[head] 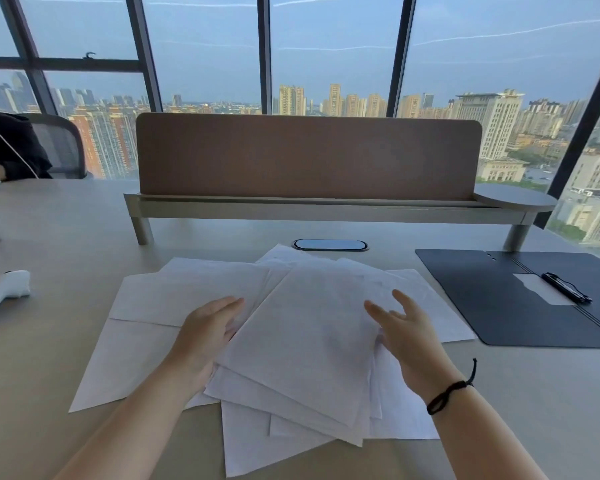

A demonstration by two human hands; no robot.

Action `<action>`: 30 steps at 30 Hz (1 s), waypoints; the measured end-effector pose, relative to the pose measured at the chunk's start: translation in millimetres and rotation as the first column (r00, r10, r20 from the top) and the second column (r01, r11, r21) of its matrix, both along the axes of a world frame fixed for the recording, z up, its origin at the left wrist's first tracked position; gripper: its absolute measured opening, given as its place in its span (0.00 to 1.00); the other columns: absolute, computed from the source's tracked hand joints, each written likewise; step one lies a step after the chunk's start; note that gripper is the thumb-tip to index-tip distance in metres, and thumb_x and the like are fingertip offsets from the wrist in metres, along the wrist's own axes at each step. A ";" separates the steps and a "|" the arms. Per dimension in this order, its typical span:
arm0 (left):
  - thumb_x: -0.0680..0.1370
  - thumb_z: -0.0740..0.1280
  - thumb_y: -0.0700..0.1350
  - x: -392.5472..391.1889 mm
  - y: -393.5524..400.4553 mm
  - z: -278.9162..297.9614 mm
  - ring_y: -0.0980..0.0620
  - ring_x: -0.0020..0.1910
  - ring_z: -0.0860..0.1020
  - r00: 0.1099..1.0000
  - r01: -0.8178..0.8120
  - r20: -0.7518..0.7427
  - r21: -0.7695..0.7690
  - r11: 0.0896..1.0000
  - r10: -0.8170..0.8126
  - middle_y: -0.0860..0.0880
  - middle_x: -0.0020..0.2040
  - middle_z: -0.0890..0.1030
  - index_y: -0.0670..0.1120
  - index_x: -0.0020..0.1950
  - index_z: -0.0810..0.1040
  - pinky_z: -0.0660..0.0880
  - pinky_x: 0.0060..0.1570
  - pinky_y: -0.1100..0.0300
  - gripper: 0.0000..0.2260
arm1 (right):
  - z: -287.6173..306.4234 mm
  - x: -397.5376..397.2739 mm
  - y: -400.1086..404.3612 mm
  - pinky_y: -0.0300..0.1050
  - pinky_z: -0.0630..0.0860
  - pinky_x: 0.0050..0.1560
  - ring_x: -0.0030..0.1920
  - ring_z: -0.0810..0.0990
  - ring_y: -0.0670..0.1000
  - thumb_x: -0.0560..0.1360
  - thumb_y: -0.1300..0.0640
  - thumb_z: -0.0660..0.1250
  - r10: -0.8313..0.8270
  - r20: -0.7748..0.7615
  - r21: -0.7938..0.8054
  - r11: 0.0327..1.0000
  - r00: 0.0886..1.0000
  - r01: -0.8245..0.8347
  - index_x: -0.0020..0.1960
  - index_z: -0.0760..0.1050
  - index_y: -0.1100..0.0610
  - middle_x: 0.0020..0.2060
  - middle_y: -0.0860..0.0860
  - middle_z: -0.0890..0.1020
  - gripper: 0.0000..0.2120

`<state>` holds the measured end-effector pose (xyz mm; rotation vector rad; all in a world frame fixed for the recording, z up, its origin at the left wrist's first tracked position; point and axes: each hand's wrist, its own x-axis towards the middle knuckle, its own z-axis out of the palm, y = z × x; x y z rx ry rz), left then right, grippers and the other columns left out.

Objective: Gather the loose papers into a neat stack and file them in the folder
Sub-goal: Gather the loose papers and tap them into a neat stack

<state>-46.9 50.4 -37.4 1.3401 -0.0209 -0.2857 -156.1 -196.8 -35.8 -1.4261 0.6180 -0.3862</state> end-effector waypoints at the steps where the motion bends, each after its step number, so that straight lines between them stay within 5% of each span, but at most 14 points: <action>1: 0.80 0.67 0.41 0.3 1.2 0.1 0.54 0.49 0.79 1.000 0.000 -0.015 -0.002 1.000 0.000 0.49 0.51 0.81 0.42 0.61 0.78 0.75 0.52 0.60 0.10 | 2.0 -1.0 -0.3 0.57 0.77 0.63 0.68 0.74 0.59 0.75 0.52 0.74 -0.008 0.002 0.066 0.998 1.000 0.008 0.80 0.60 0.50 0.73 0.59 0.70 0.38; 4: 0.79 0.68 0.41 2.4 4.2 -1.0 0.49 0.51 0.80 0.996 0.027 -0.089 -0.038 0.999 -0.031 0.44 0.52 0.80 0.41 0.57 0.77 0.77 0.52 0.56 0.08 | 5.6 -2.2 -4.1 0.57 0.80 0.46 0.55 0.78 0.61 0.76 0.52 0.74 0.007 -0.014 0.268 0.963 1.000 -0.003 0.77 0.65 0.60 0.58 0.57 0.77 0.33; 8: 0.78 0.71 0.44 4.8 4.0 -4.5 0.42 0.54 0.82 0.985 0.083 -0.154 0.020 0.996 -0.079 0.39 0.58 0.80 0.37 0.62 0.76 0.84 0.41 0.51 0.17 | 2.7 -4.6 -0.4 0.55 0.83 0.45 0.39 0.85 0.62 0.75 0.58 0.75 0.038 -0.047 0.324 0.946 0.998 -0.021 0.58 0.79 0.69 0.47 0.65 0.87 0.18; 11: 0.78 0.70 0.43 1.4 1.9 -5.4 0.43 0.49 0.82 0.985 0.118 -0.139 0.091 0.989 -0.105 0.38 0.57 0.82 0.36 0.58 0.79 0.84 0.44 0.51 0.12 | -3.2 -6.1 10.3 0.56 0.86 0.46 0.43 0.87 0.62 0.75 0.66 0.72 0.191 -0.090 0.222 0.961 0.977 -0.167 0.57 0.80 0.68 0.49 0.66 0.87 0.11; 14: 0.78 0.71 0.41 4.4 3.8 -7.8 0.44 0.46 0.83 0.994 0.074 -0.088 0.137 0.988 -0.063 0.38 0.53 0.83 0.37 0.55 0.81 0.83 0.45 0.52 0.09 | -6.0 -3.4 13.3 0.54 0.83 0.53 0.47 0.87 0.61 0.75 0.68 0.68 0.232 -0.248 -0.193 0.940 0.940 -0.283 0.49 0.82 0.60 0.46 0.61 0.88 0.07; 16: 0.77 0.71 0.41 6.4 7.5 -10.2 0.45 0.47 0.84 1.000 -0.014 0.017 0.232 0.973 0.011 0.40 0.52 0.84 0.37 0.58 0.81 0.82 0.47 0.52 0.12 | -2.2 -2.1 11.4 0.49 0.81 0.46 0.43 0.86 0.59 0.74 0.67 0.65 0.193 -0.299 -0.358 0.885 0.935 -0.297 0.45 0.81 0.58 0.45 0.61 0.87 0.08; 19: 0.75 0.74 0.47 4.6 9.5 -8.6 0.49 0.54 0.82 0.985 -0.077 0.174 0.393 0.916 0.008 0.47 0.57 0.83 0.43 0.66 0.78 0.78 0.59 0.53 0.21 | 3.8 -5.5 1.0 0.59 0.83 0.54 0.47 0.87 0.63 0.74 0.68 0.66 0.186 -0.209 -0.282 0.929 0.960 -0.242 0.46 0.83 0.60 0.45 0.63 0.87 0.08; 22: 0.72 0.75 0.57 0.4 9.6 -4.2 0.48 0.62 0.79 0.988 0.106 0.070 0.313 0.944 -0.134 0.48 0.65 0.80 0.47 0.70 0.74 0.72 0.67 0.49 0.30 | 7.0 -11.0 -2.6 0.68 0.80 0.57 0.50 0.86 0.68 0.75 0.69 0.69 0.244 -0.076 -0.125 0.959 0.967 -0.252 0.45 0.86 0.61 0.47 0.64 0.87 0.08; 26: 0.78 0.69 0.41 -15.0 7.9 1.8 0.38 0.53 0.84 0.932 0.360 -0.085 0.093 0.928 -0.353 0.38 0.54 0.86 0.39 0.59 0.82 0.82 0.51 0.48 0.12 | -1.2 -7.3 18.3 0.64 0.82 0.56 0.49 0.88 0.63 0.76 0.58 0.73 0.278 -0.004 -0.063 0.959 0.961 -0.277 0.55 0.84 0.62 0.47 0.59 0.89 0.10; 30: 0.77 0.68 0.34 -19.7 6.0 -2.6 0.40 0.53 0.84 0.912 0.404 -0.026 0.216 0.889 -0.409 0.39 0.55 0.86 0.38 0.59 0.82 0.81 0.53 0.49 0.11 | -10.3 -0.8 25.7 0.58 0.84 0.50 0.43 0.88 0.59 0.77 0.46 0.71 0.246 -0.013 -0.111 0.963 0.969 -0.246 0.54 0.83 0.60 0.44 0.55 0.89 0.17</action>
